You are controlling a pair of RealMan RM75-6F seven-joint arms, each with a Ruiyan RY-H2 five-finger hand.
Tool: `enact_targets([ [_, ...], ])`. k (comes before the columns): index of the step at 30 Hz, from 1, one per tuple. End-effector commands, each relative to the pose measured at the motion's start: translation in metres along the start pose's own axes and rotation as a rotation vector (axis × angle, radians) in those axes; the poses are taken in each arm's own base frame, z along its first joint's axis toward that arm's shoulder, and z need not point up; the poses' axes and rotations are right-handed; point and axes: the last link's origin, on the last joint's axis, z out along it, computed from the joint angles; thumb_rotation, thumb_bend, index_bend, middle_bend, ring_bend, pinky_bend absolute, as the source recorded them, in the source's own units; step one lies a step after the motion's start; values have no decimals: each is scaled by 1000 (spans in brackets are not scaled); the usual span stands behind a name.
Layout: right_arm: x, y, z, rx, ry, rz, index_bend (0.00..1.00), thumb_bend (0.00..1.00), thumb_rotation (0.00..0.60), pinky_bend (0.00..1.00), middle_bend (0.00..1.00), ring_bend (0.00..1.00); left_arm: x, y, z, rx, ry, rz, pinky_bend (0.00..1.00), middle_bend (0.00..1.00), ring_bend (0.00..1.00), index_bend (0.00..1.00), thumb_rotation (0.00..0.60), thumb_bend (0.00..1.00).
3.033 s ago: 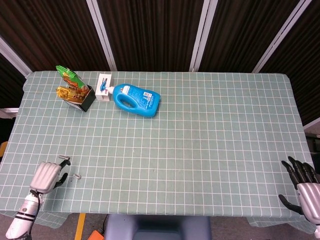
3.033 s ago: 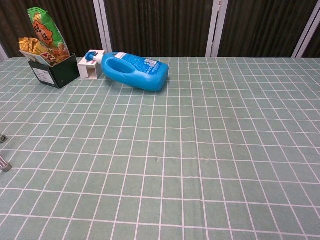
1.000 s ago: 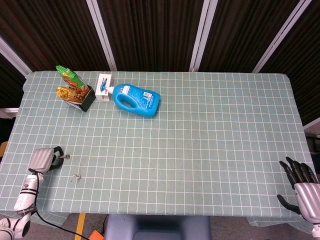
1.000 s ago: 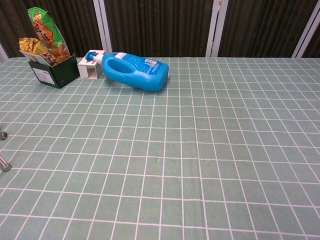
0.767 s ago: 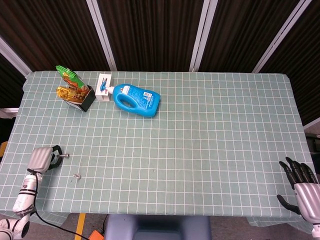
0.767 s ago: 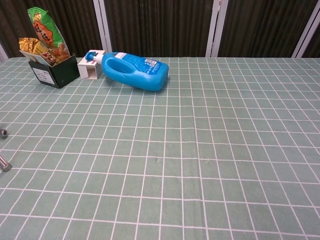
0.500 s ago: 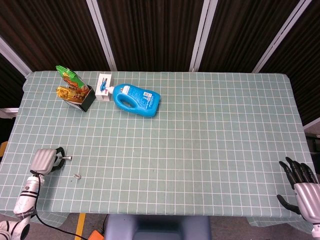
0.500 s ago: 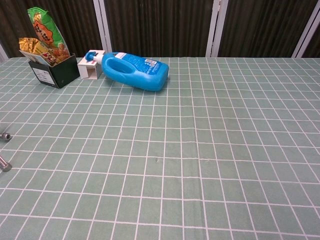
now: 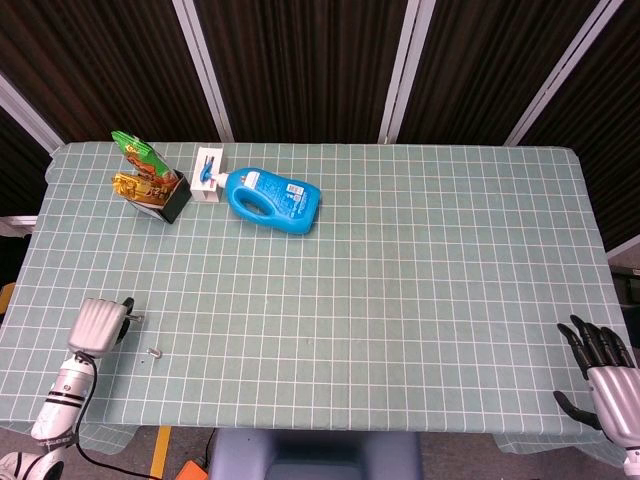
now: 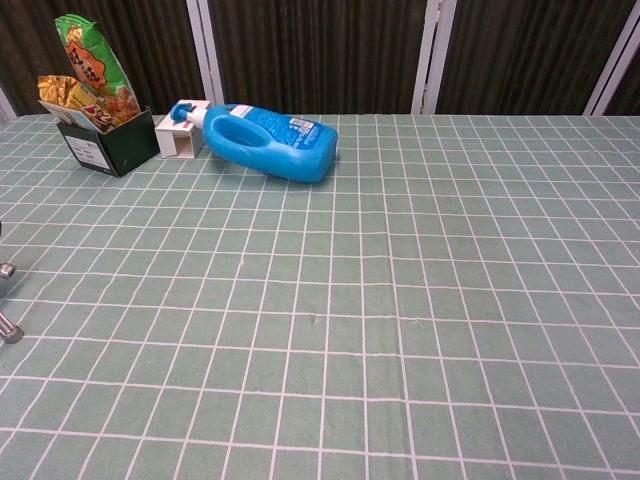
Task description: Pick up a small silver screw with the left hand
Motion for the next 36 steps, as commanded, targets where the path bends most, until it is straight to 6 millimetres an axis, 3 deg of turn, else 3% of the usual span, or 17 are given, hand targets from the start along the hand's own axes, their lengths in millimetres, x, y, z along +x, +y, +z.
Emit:
enact_targets([
  [1,0,0,0,4,0,1,0,341,600,0,0,0,14,15,-10,-2,-42,164,1000,1000,1000,615,600,422],
  [7,1,-1,-2,10,-1,4,0,341,600,0,0,0,21,30,-9,-25,-61,287,1000,1000,1000,616,600,422],
  [16,2,0,-3,13,-4,10,0,341,600,0,0,0,14,43,-7,-36,-84,435,1000,1000,1000,617,600,423],
  [36,2,-1,-3,12,-13,10,0,340,600,0,0,0,13,53,-12,-69,-60,440,1000,1000,1000,585,600,422],
])
